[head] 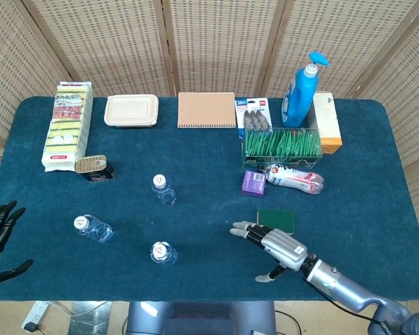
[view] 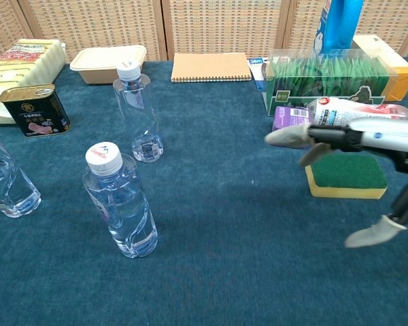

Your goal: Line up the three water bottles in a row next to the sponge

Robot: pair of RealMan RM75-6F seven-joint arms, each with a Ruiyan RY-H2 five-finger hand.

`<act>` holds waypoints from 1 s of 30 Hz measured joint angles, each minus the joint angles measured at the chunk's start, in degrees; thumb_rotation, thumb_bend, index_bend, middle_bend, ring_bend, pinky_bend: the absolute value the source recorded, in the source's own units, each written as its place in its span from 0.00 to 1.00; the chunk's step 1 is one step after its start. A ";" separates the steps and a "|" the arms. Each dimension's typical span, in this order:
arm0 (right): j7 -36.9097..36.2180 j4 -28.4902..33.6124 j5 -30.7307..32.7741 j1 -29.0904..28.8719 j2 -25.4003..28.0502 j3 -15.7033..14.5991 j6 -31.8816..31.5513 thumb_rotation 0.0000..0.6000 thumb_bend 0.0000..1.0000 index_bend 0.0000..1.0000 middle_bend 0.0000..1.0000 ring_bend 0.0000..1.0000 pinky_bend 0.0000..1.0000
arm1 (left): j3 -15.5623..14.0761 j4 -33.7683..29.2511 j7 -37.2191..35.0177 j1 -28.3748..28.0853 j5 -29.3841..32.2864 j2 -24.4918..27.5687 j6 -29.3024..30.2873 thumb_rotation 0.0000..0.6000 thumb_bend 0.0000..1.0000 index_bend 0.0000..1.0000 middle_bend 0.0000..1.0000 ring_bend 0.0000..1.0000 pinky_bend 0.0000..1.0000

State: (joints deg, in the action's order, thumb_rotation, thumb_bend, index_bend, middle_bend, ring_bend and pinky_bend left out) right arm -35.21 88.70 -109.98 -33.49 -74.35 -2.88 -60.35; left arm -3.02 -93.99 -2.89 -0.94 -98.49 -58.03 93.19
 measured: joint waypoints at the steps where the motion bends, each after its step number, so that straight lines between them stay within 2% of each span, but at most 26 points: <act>1: -0.21 0.43 0.37 -0.79 -0.53 0.25 0.85 1.00 0.00 0.02 0.03 0.00 0.16 | 0.09 0.03 -0.12 -0.02 0.18 0.00 -0.03 1.00 0.09 0.00 0.00 0.00 0.04; 7: -1.39 2.36 4.36 -6.59 -5.18 2.09 6.93 1.00 0.00 0.02 0.03 0.00 0.16 | 0.47 0.10 -0.92 -0.04 0.87 0.12 0.04 1.00 0.09 0.00 0.00 0.00 0.04; 14: -5.43 1.03 8.18 -11.63 -10.11 3.33 11.28 1.00 0.00 0.02 0.02 0.00 0.16 | 1.12 0.61 -2.92 0.15 2.15 0.41 0.56 1.00 0.09 0.00 0.00 0.00 0.04; 22: -5.50 -1.50 11.97 -14.57 -14.66 4.22 14.07 1.00 0.00 0.02 0.03 0.00 0.16 | 1.74 1.63 -5.76 0.18 3.41 0.87 0.66 1.00 0.09 0.00 0.00 0.00 0.04; 30: -4.90 -3.16 17.72 -16.52 -18.97 6.67 15.81 1.00 0.00 0.01 0.04 0.00 0.16 | 1.84 1.90 -6.56 0.40 3.40 1.04 1.05 1.00 0.09 0.00 0.00 0.00 0.04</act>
State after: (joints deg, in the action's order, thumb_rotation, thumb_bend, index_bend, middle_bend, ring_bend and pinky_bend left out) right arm -40.12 85.54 -92.25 -50.01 -93.32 3.80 -44.54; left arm -1.18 -92.09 -9.45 -0.54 -95.09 -56.99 94.24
